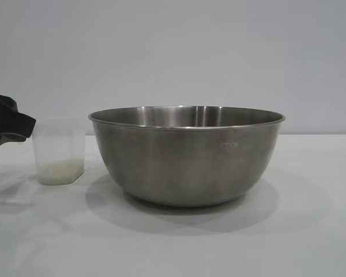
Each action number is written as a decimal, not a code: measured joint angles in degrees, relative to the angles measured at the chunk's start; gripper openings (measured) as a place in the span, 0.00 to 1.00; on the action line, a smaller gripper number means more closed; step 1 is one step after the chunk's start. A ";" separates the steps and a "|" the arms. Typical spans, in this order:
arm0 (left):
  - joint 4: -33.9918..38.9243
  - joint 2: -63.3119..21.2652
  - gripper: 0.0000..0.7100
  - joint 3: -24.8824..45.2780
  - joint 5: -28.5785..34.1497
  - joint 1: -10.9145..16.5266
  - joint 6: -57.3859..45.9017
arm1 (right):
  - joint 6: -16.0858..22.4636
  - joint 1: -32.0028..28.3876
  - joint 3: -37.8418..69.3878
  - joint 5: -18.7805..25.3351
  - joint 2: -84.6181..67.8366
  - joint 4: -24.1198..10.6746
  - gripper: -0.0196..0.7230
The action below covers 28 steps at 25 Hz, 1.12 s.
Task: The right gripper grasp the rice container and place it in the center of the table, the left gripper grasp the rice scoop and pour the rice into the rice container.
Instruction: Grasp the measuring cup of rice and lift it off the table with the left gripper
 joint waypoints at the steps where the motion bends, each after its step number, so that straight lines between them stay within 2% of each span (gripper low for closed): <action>1: 0.00 0.63 0.51 -0.77 0.00 0.00 0.11 | 0.00 0.00 0.00 0.00 0.00 0.00 0.58; 11: -0.18 3.07 0.51 -5.64 0.00 0.00 1.42 | 0.00 0.00 0.00 0.00 0.00 0.00 0.58; 12: -0.18 3.46 0.45 -6.05 -0.10 0.00 1.52 | 0.00 0.00 0.00 0.00 0.00 0.00 0.58; 13: -0.18 3.76 0.47 -6.43 -0.10 0.00 1.52 | 0.00 0.00 0.00 0.00 0.00 0.00 0.58; 18: -0.18 4.59 0.14 -7.19 -0.10 0.00 1.55 | 0.00 0.00 0.00 0.00 0.00 0.00 0.58; 21: -0.18 4.59 0.00 -7.70 -0.10 0.00 2.79 | 0.00 0.00 0.00 0.00 0.00 0.00 0.58; 28: -0.22 4.59 0.00 -8.10 -0.10 0.00 3.69 | 0.00 0.00 0.00 0.00 0.00 0.00 0.58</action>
